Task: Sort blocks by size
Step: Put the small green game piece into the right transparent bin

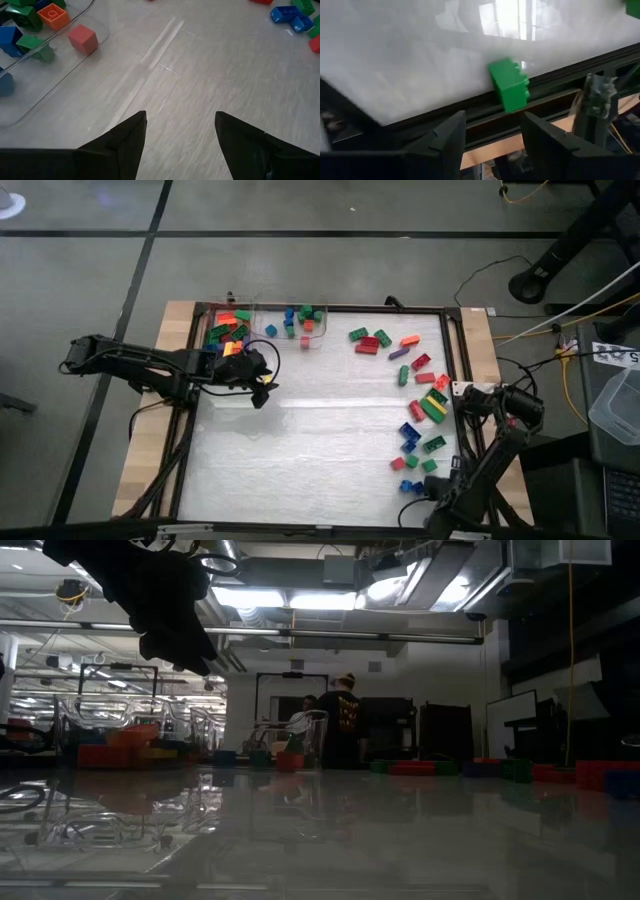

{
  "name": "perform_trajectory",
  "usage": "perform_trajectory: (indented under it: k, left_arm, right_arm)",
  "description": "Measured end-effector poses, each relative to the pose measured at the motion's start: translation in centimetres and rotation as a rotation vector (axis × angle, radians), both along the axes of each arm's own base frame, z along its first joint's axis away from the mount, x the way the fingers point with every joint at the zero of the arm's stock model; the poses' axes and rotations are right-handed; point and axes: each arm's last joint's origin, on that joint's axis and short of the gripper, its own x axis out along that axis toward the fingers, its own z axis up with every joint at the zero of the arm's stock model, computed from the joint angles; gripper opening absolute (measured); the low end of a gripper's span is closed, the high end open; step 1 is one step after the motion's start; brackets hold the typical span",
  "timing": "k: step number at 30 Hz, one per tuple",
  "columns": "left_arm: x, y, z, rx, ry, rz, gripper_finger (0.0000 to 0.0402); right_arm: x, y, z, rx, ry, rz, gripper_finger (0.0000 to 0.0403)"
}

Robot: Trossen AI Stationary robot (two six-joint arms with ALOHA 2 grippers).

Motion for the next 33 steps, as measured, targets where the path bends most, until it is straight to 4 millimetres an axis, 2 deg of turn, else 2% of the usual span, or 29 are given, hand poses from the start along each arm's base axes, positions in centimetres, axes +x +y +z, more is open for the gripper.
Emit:
perform_trajectory:
  k: [10, 17, 20, 25, 29, 33]
  left_arm:
    - [0.0, 0.0, 0.0, 0.0, -0.001, 0.0, 0.0223]
    - [0.0, 0.0, 0.0, 0.0, -0.001, 0.0, 0.0223]
    - [0.0, 0.0, 0.0, 0.0, -0.001, 0.0, 0.0223]
    - [0.0, 0.0, 0.0, -0.004, -0.003, 0.004, 0.0223]
    - [0.1, 0.0, 0.1, 0.003, -0.007, -0.003, 0.0223]
    - [0.4, 0.0, 0.5, 0.021, -0.06, -0.02, 0.0223]
  right_arm:
    - [-0.9, -1.9, -2.5, -0.073, 0.041, 0.023, 0.019]
    - [-1.1, -2.0, -4.6, 0.052, 0.025, 0.031, 0.0185]
    - [-1.1, -2.0, -4.8, 0.064, 0.021, 0.028, 0.016]
    - [-1.0, -1.9, -4.7, 0.062, 0.021, 0.011, 0.0091]
    - [-0.1, -1.8, -4.3, 0.052, -0.008, -0.019, 0.0091]
    - [2.5, -2.1, -3.1, 0.03, -0.115, -0.024, 0.0091]
